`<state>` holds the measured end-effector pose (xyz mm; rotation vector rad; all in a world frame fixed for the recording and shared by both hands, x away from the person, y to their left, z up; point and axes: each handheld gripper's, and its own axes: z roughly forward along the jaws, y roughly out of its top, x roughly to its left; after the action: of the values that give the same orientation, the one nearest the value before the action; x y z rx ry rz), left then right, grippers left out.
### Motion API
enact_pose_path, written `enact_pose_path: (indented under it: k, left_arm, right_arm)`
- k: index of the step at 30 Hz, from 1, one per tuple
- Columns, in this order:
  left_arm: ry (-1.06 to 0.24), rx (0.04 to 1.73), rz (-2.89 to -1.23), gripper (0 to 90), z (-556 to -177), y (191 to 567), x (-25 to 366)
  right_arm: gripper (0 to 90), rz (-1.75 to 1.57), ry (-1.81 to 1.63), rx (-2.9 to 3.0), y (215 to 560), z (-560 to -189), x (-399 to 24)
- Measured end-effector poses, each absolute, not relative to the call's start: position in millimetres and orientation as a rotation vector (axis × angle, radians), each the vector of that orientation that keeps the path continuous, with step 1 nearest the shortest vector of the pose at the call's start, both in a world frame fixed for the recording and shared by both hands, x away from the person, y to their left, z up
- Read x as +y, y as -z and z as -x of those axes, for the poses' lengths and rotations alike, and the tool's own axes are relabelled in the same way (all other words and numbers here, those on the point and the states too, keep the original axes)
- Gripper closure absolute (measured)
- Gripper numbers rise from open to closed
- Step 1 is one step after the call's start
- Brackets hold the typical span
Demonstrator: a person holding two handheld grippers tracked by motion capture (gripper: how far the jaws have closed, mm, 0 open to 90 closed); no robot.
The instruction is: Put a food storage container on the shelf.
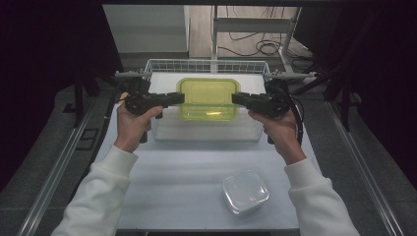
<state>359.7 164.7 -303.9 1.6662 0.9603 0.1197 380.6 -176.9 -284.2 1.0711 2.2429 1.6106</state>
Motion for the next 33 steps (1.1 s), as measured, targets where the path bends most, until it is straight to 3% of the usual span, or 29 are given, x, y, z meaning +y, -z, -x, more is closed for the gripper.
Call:
enact_pose_path:
  k: [9,33]
  left_arm:
    - [-0.149,0.96,-1.688,79.5,-376.5,294.9,165.0]
    - [-0.042,1.043,-1.682,79.6,-434.2,292.7,165.0]
  right_arm:
    - [77.8,-1.088,-1.591,2.243,280.2,-400.3,-173.6]
    - [78.3,-1.23,-1.628,2.245,278.0,-452.9,-175.2]
